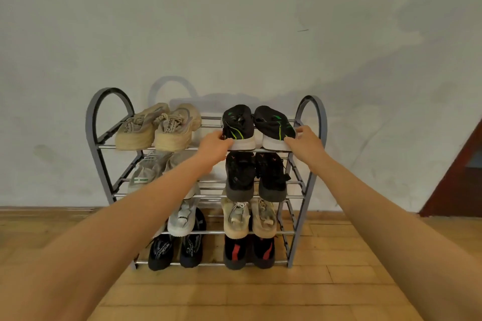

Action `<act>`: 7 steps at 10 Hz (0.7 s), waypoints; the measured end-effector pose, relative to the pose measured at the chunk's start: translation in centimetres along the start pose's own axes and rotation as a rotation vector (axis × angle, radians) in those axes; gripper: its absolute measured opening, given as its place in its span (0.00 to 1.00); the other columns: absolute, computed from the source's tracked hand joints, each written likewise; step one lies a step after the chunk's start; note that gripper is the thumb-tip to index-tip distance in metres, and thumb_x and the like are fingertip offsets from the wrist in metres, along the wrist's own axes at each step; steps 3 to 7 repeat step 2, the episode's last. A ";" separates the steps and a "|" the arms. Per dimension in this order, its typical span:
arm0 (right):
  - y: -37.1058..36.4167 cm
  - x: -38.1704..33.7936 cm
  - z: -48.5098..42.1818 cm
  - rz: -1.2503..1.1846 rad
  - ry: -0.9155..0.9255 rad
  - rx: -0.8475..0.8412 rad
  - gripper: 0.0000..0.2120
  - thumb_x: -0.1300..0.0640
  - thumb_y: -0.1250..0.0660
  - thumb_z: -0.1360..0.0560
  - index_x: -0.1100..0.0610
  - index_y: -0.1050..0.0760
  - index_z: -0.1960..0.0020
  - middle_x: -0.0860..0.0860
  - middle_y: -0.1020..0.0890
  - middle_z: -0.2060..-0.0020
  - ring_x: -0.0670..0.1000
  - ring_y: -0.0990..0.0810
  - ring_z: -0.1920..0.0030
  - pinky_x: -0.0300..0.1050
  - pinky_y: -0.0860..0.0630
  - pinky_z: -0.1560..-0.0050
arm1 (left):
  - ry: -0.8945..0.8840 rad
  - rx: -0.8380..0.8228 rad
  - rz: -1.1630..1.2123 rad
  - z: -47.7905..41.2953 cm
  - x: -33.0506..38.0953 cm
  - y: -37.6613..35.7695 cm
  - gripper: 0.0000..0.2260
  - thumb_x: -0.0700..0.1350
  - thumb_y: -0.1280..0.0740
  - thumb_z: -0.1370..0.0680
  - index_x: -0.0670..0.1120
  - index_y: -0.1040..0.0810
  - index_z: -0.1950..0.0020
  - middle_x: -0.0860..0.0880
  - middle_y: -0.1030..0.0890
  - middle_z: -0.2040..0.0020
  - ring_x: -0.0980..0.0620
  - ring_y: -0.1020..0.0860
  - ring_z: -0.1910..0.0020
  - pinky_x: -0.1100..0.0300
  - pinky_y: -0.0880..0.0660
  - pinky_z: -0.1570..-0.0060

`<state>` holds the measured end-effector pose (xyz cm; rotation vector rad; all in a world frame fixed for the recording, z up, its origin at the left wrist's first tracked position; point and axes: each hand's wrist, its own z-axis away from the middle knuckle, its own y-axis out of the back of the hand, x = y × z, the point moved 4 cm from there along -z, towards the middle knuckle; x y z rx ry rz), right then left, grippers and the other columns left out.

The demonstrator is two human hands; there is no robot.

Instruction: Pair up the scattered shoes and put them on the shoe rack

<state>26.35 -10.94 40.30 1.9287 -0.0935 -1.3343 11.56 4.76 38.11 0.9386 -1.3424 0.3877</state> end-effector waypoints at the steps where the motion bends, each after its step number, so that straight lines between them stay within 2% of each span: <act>1: -0.4 -0.4 1.7 -0.034 0.141 0.093 0.22 0.56 0.33 0.25 0.58 0.32 0.33 0.53 0.26 0.38 0.52 0.27 0.39 0.41 0.32 0.45 | -0.155 0.002 -0.162 2.2 0.0 -0.1 0.16 0.42 0.37 0.22 0.42 0.28 0.35 0.47 0.24 0.40 0.50 0.26 0.44 0.56 0.30 0.46; 2: -2.1 -0.3 5.7 -0.108 0.385 0.084 0.16 0.55 0.32 0.25 0.55 0.29 0.39 0.48 0.24 0.44 0.45 0.26 0.44 0.38 0.29 0.43 | -0.356 0.039 -0.279 5.4 -2.1 -0.3 0.18 0.45 0.36 0.22 0.47 0.31 0.32 0.48 0.28 0.34 0.52 0.30 0.34 0.52 0.32 0.34; 7: -2.1 -0.3 5.7 -0.108 0.385 0.084 0.16 0.55 0.32 0.25 0.55 0.29 0.39 0.48 0.24 0.44 0.45 0.26 0.44 0.38 0.29 0.43 | -0.356 0.039 -0.279 5.4 -2.1 -0.3 0.18 0.45 0.36 0.22 0.47 0.31 0.32 0.48 0.28 0.34 0.52 0.30 0.34 0.52 0.32 0.34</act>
